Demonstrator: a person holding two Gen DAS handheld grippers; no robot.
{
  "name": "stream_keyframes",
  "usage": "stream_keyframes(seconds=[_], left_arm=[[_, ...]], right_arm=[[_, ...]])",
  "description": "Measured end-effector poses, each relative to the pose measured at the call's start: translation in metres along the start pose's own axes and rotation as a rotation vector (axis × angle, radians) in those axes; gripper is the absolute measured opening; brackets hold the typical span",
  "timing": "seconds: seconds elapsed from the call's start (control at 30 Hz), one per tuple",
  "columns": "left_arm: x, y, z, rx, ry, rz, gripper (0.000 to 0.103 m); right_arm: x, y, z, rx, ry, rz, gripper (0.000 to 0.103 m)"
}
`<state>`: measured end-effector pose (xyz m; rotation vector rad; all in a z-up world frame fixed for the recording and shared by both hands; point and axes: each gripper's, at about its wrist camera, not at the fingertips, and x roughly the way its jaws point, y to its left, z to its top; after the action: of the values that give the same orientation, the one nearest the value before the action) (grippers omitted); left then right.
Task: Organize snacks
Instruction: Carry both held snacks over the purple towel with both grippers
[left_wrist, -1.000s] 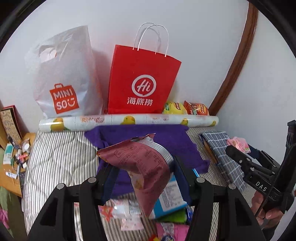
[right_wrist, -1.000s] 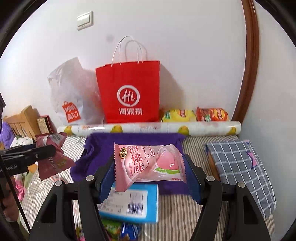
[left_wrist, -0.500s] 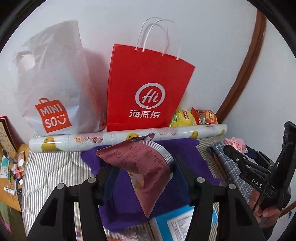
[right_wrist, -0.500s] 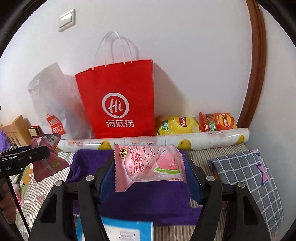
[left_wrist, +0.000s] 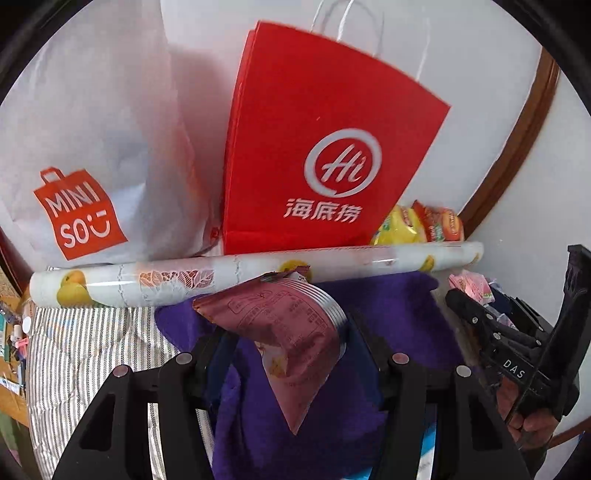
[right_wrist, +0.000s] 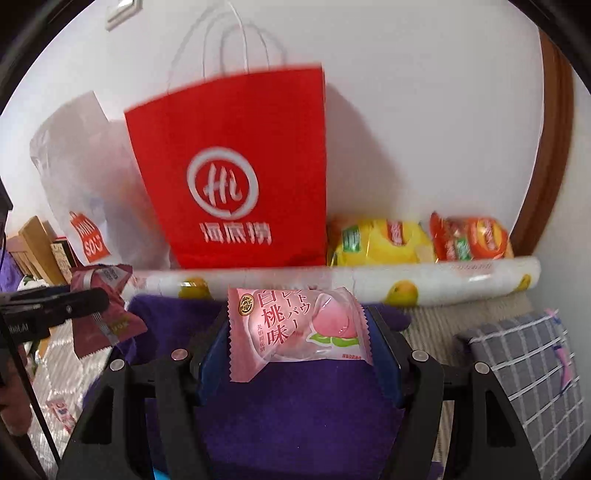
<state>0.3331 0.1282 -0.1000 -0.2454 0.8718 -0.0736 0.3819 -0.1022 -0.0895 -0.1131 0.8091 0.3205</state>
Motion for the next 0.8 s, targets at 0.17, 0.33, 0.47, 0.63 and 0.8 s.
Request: stream_keyframes(seconds=[0.17, 0.33, 0.47, 0.63, 0.8], left_arm=[[0.029, 0.0, -0.01, -0.001, 0.076, 0.005, 0.056], [0.044, -0.004, -0.018, 0.009, 0.115, 0.029, 0.056], [0.053, -0.003, -0.022, 0.006, 0.146, 0.034, 0.056], [0.06, -0.003, -0.025, -0.005, 0.172, 0.031, 0.056], [0.063, 0.0, -0.025, -0.015, 0.177, 0.03, 0.056]], right_arm=[[0.023, -0.007, -0.014, 0.034, 0.048, 0.033, 0.068], [0.038, -0.005, -0.025, 0.031, 0.095, 0.062, 0.068], [0.043, -0.008, -0.029, 0.043, 0.128, 0.078, 0.068], [0.049, -0.007, -0.032, 0.046, 0.157, 0.08, 0.068], [0.054, -0.012, -0.033, 0.069, 0.176, 0.06, 0.068]])
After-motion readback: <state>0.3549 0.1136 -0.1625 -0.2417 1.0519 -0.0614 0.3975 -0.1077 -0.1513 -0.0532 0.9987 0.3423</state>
